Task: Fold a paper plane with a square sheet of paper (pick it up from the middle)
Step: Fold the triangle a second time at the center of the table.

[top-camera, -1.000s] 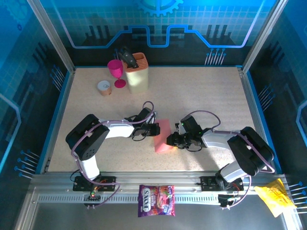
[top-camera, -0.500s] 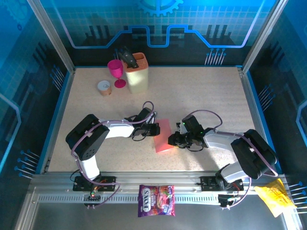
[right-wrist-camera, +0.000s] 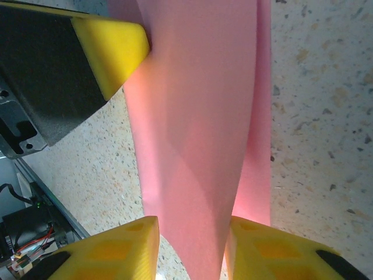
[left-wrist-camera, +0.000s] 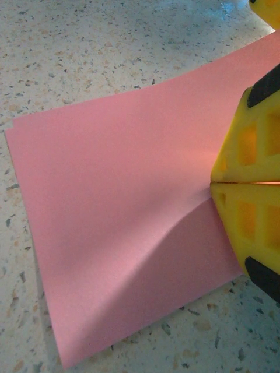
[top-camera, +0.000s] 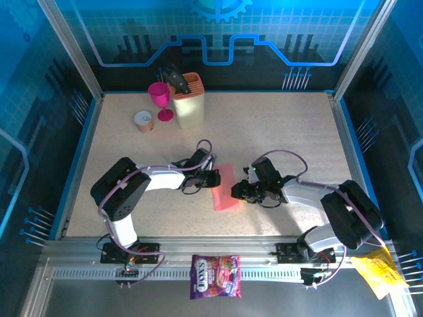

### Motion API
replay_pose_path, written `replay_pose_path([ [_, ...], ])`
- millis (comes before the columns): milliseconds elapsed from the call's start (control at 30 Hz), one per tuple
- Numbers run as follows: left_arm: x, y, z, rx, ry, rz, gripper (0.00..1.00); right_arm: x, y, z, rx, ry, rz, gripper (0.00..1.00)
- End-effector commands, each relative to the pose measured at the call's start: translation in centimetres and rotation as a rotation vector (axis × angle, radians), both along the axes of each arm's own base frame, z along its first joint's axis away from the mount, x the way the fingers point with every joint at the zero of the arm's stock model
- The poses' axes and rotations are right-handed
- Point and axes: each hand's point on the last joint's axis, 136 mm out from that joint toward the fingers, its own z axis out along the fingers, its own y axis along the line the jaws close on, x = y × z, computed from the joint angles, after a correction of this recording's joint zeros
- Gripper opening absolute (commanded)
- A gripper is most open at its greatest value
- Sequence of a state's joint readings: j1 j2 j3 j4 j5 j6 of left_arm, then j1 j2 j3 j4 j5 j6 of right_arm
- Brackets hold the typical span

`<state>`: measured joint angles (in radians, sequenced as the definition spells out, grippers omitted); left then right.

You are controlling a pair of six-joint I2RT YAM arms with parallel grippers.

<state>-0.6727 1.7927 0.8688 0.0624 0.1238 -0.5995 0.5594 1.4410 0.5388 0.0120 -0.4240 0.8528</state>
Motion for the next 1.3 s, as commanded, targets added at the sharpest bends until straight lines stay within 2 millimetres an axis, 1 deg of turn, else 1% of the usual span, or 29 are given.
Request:
replay_pose_path([
  [0, -0.5, 0.4, -1.2, 0.047, 0.023, -0.019, 0.10, 0.8, 0.2, -0.1, 0.017, 0.013, -0.007, 0.35],
  [167, -0.5, 0.3, -1.2, 0.045, 0.025, -0.020, 0.10, 1.3, 0.6, -0.5, 0.033, 0.018, -0.014, 0.34],
  [333, -0.5, 0.3, -1.1, 0.042, 0.022, -0.022, 0.10, 2.1, 0.6, -0.2, 0.038, 0.008, -0.019, 0.34],
  [433, -0.5, 0.4, -1.2, 0.044, 0.023, -0.022, 0.10, 2.5, 0.5, -0.3, 0.033, 0.010, -0.020, 0.34],
  [667, -0.6, 0.5, -1.2, 0.046, 0.022, -0.021, 0.10, 4.0, 0.7, -0.6, 0.059, 0.019, -0.026, 0.32],
  [767, -0.6, 0.3, -0.8, 0.038, 0.012, -0.027, 0.10, 4.3, 1.0, -0.9, 0.065, 0.029, -0.022, 0.29],
  [867, -0.3, 0.2, 0.2, 0.026, -0.019, -0.037, 0.11, 4.3, 1.2, -1.2, 0.074, 0.039, -0.025, 0.22],
  [967, 0.0, 0.0, 2.3, -0.003, -0.067, -0.044, 0.19, 4.2, 1.1, -1.6, 0.073, 0.047, -0.034, 0.15],
  [1100, -0.4, 0.3, 4.7, -0.034, -0.119, -0.050, 0.40, 4.0, 1.0, -2.0, 0.073, 0.053, -0.043, 0.14],
  [1200, -1.6, 0.6, 5.5, -0.037, -0.140, -0.062, 0.48, 4.1, 1.0, -2.2, 0.075, 0.058, -0.050, 0.14],
  [1267, -3.1, 0.4, 5.7, -0.020, -0.162, -0.095, 0.53, 4.1, 1.0, -2.3, 0.078, 0.060, -0.054, 0.14],
])
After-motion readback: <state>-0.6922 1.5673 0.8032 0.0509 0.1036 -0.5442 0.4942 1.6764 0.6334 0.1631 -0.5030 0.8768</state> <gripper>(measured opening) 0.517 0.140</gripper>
